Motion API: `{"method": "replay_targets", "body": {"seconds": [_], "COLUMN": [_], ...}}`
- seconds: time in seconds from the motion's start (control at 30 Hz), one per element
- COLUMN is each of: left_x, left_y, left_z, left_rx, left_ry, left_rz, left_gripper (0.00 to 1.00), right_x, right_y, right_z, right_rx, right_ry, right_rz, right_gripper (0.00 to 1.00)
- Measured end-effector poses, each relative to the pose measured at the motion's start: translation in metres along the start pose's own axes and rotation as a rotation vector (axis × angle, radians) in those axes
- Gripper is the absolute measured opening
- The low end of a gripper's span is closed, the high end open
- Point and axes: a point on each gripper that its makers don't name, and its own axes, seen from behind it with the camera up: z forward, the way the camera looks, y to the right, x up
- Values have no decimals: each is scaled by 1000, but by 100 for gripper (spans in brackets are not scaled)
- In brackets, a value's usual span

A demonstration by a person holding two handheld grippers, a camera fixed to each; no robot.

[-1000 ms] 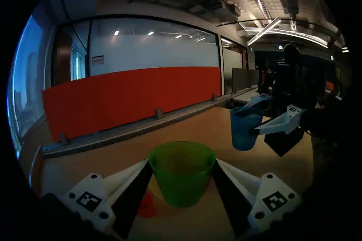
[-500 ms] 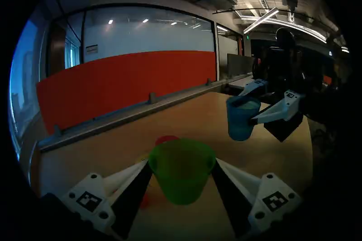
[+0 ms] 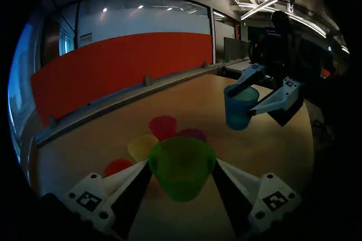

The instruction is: Pour water

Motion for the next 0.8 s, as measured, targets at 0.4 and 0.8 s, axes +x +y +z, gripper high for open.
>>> {"method": "replay_targets", "body": {"seconds": [0.4, 0.8], "left_x": [-35, -62], "left_y": [3, 5], "left_z": [10, 26], "left_rx": [-15, -39], "left_ry": [-106, -185], "left_rz": [42, 68], "left_gripper": [88, 88], "right_x": [-22, -41], "right_y": [2, 5], "right_z": [11, 21], "right_rx": [2, -3], "right_ry": [-75, -123], "right_rz": [-21, -30], "right_gripper": [90, 90]}}
